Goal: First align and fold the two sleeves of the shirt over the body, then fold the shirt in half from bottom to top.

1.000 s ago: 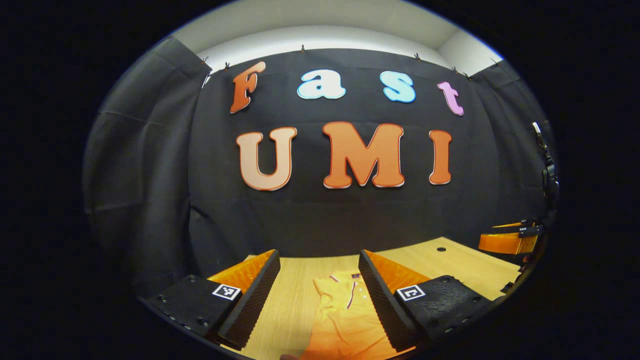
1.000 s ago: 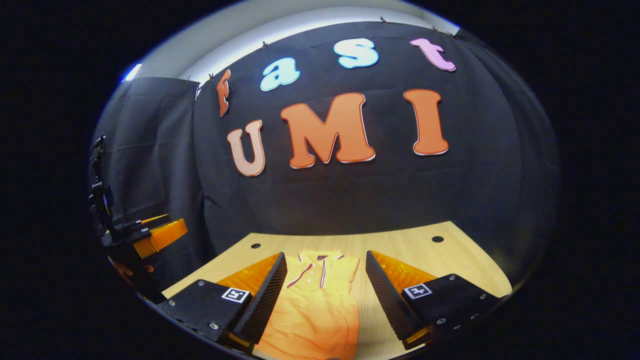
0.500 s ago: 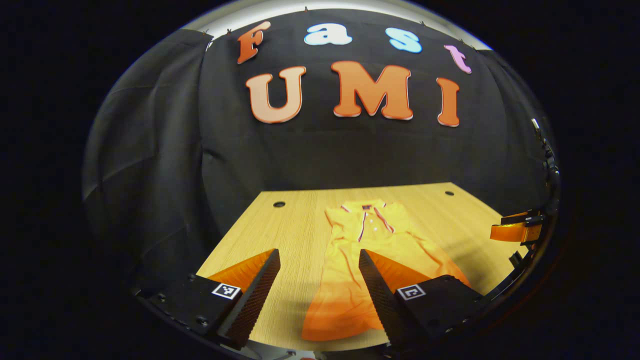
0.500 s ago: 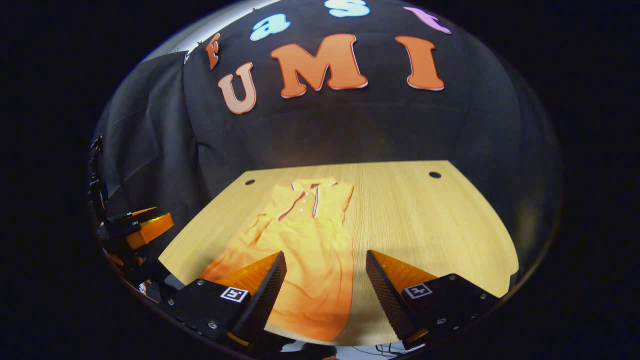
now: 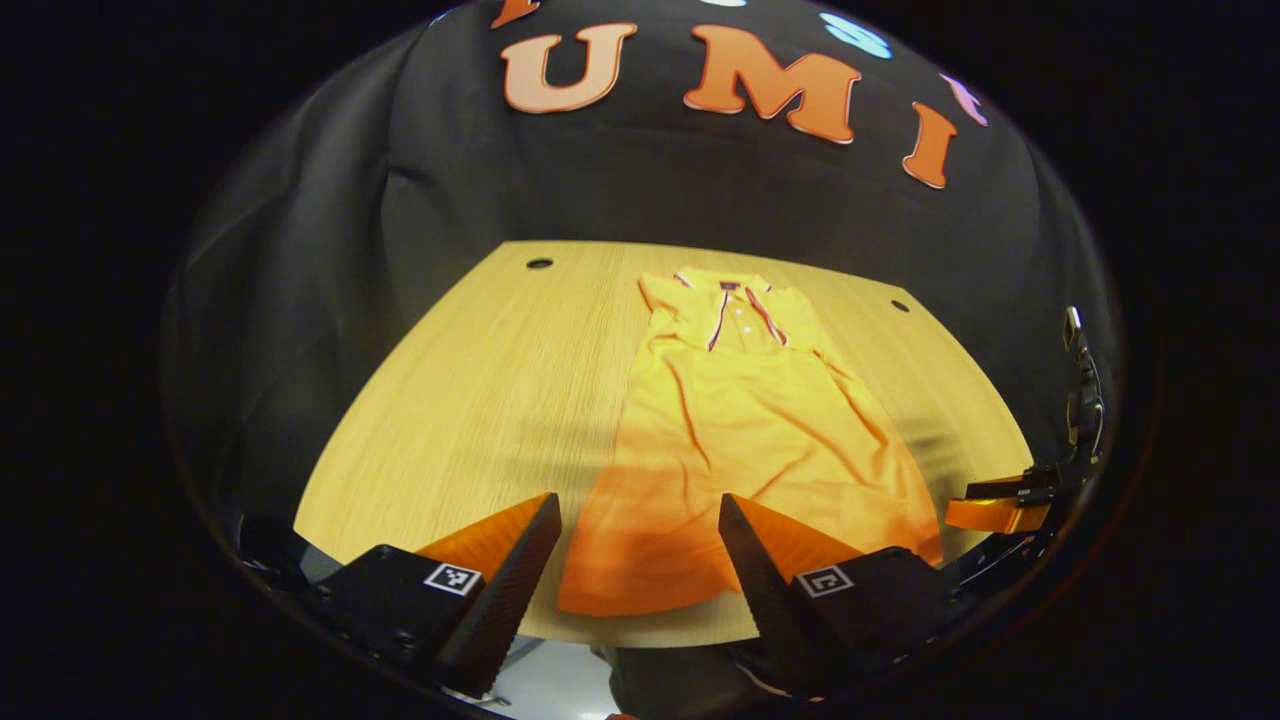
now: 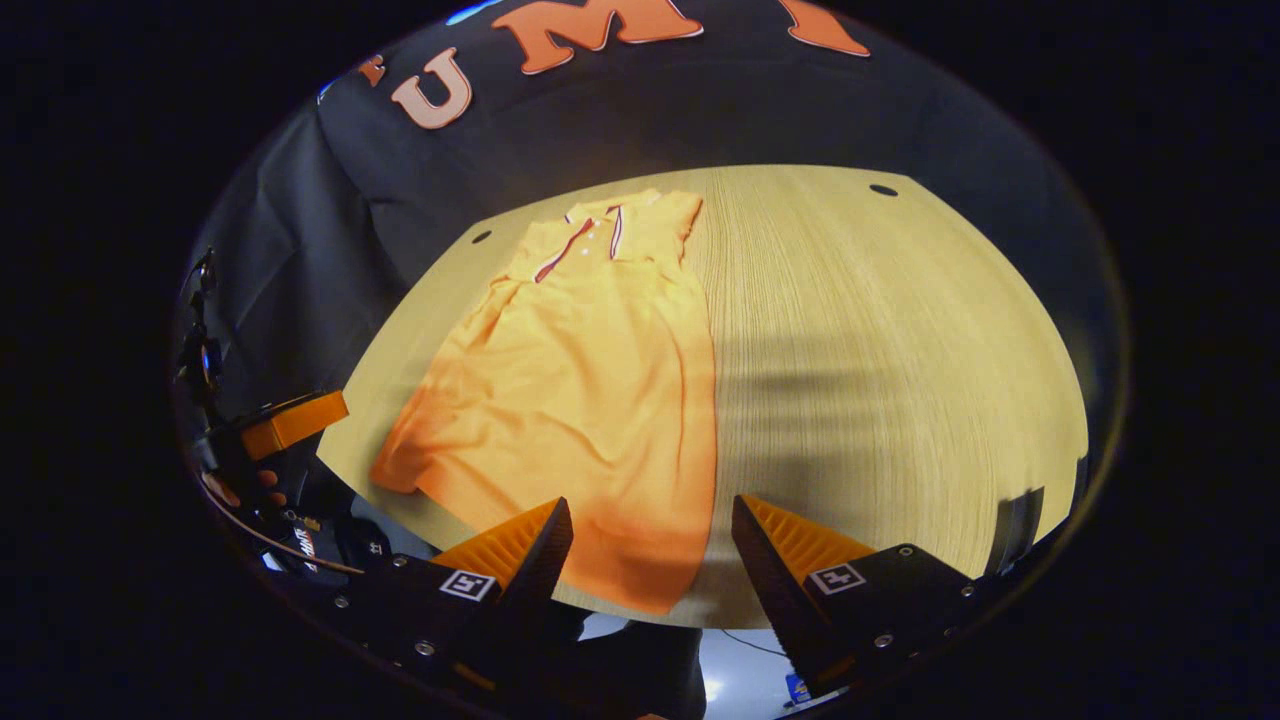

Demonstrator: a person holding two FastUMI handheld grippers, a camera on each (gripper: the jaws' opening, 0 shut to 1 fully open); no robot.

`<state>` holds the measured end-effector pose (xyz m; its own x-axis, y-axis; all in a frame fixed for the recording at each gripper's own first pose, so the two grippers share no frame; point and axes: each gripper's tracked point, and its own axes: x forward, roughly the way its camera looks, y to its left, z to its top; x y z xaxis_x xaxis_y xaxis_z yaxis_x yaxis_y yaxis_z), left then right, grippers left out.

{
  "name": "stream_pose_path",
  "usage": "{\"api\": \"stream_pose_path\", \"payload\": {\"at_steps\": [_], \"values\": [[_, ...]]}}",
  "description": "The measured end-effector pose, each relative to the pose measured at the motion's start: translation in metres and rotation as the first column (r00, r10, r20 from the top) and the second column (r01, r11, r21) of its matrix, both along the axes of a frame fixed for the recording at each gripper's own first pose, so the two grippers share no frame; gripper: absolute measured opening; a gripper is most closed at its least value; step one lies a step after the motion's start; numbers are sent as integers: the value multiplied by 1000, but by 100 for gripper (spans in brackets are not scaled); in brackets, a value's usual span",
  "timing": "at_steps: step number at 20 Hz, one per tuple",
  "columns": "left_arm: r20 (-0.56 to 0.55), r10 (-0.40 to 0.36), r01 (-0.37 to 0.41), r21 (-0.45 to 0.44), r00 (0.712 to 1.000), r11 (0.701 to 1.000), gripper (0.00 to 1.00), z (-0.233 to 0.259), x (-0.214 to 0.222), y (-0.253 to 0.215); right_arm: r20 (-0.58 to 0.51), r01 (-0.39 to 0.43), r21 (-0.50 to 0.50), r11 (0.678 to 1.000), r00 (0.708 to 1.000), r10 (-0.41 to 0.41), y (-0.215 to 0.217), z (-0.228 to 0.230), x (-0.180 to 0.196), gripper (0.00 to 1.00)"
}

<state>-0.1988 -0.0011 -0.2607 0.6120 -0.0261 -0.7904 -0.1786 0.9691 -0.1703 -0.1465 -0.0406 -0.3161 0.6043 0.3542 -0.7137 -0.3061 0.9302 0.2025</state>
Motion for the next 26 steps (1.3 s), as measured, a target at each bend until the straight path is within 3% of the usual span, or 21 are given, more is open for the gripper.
{"api": "stream_pose_path", "payload": {"at_steps": [4,12,14,17,20,23,24,26], "values": [[-132,-15,4,-89,991,996,99,-40,-22,-7,-69,-7,-52,999,998,4,1,-22,-3,98],[-253,-33,22,-48,967,999,99,-89,-35,8,-131,-33,-50,998,991,27,13,-36,-13,98],[-273,-53,51,-13,960,999,99,-93,-41,7,-117,-43,-73,996,993,34,12,-37,-15,98],[-265,-157,172,36,951,984,98,-93,-41,-7,-132,-74,-111,991,989,59,14,-40,-22,98],[-227,-175,185,23,958,982,97,-93,-38,-21,-134,-128,-206,970,986,101,15,-45,-24,98],[-188,-172,179,22,967,984,78,-92,-38,-24,-111,-131,-302,944,989,102,4,-47,-21,87],[-167,-178,182,11,970,983,64,-91,-35,-29,-113,-118,-296,948,990,88,5,-47,-19,75],[-169,-161,164,3,972,986,12,-88,-38,-31,-136,-105,-268,958,988,70,6,-47,-19,60]]}}
